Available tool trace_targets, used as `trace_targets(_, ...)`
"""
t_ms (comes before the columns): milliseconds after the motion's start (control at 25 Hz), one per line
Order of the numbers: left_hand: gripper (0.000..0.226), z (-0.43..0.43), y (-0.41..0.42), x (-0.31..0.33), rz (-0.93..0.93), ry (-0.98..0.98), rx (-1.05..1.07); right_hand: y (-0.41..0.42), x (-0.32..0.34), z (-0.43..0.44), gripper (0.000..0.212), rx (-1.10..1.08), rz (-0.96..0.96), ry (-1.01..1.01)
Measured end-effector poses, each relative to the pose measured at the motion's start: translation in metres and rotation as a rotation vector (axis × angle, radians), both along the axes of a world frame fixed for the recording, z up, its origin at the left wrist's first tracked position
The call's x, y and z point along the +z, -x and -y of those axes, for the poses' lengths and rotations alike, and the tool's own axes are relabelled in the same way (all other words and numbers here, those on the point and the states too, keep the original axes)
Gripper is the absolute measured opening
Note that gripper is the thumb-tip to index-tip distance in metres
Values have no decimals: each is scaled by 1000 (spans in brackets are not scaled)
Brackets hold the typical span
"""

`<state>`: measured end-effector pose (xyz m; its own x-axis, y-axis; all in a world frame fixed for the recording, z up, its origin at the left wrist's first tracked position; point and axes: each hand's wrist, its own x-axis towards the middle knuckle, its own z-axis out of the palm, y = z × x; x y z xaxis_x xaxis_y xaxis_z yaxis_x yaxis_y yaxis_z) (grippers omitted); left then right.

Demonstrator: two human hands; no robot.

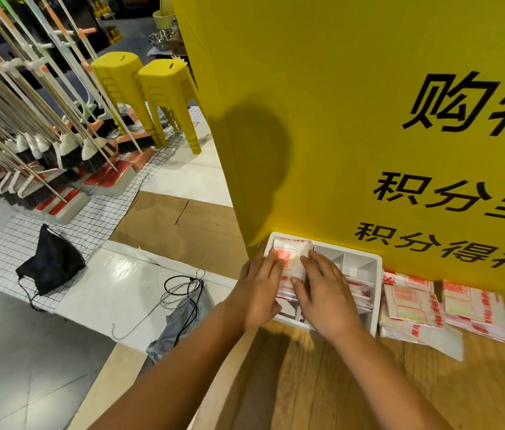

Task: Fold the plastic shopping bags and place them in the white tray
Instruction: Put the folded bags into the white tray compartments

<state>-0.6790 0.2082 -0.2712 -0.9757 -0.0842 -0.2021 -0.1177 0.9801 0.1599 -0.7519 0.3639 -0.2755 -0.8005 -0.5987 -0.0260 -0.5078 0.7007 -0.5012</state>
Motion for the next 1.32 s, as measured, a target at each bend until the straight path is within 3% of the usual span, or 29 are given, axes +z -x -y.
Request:
trace_targets(160,89,-7,0,9,-87,25,19,1,-2,-6,55,-1,47,47)
trace_targets(480,92,-13,-8,14,-46,-4,31,0,2,-13,56,0,43,122)
trace_targets(800,92,-32,-2,43,15,119,9,0,20,-34,46,-4,-109,40)
trace_targets(1040,76,-89,31,63,-30,136,-115,6,29,-104,43,-144,-286,-73)
trace_targets(1320,63,-185,75,45,26,148,-293,13,25,-208,41,-347,-276,-139)
